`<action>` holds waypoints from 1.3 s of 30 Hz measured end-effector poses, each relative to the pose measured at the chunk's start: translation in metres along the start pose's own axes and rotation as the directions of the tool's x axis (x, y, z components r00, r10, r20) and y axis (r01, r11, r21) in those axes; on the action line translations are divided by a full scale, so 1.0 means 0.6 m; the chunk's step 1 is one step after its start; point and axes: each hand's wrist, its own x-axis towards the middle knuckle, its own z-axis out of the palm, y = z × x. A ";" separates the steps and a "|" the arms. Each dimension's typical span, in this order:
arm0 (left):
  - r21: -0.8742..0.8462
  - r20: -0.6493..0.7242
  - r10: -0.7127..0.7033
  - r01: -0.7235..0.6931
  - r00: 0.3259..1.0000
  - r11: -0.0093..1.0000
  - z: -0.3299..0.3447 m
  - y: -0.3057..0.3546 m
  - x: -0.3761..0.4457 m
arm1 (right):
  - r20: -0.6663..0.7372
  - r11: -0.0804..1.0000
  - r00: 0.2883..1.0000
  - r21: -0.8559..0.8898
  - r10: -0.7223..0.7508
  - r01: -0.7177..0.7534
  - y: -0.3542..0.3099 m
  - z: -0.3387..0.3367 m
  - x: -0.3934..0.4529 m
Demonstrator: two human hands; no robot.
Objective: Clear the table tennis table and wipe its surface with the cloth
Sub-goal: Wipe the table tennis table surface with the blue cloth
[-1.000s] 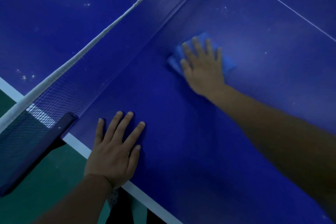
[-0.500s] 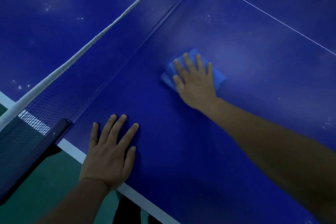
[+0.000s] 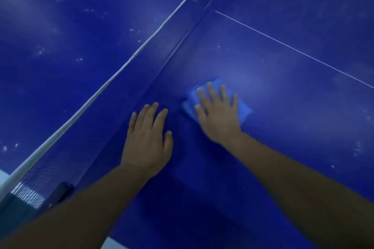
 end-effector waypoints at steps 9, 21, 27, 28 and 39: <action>0.128 0.188 0.080 -0.105 0.979 0.986 0.022 -0.003 0.119 | 0.030 0.838 0.838 -0.013 0.545 -0.545 0.254 -0.042 0.039; 0.061 0.027 0.123 -0.124 0.992 0.990 0.035 -0.010 0.124 | 0.003 0.940 0.941 0.046 -0.338 0.338 -0.045 -0.010 0.168; 0.133 0.098 0.119 -0.131 0.988 0.982 0.036 -0.012 0.127 | 0.046 0.998 0.997 -0.022 0.066 -0.065 0.081 -0.040 0.388; 0.141 0.107 0.111 -0.125 0.988 0.982 0.035 -0.012 0.128 | 0.051 0.978 0.977 0.015 0.205 -0.206 0.107 -0.044 0.400; 0.182 0.157 0.077 -0.105 0.985 0.978 0.039 -0.011 0.128 | 0.012 0.987 0.990 -0.085 0.139 -0.137 0.169 -0.041 0.303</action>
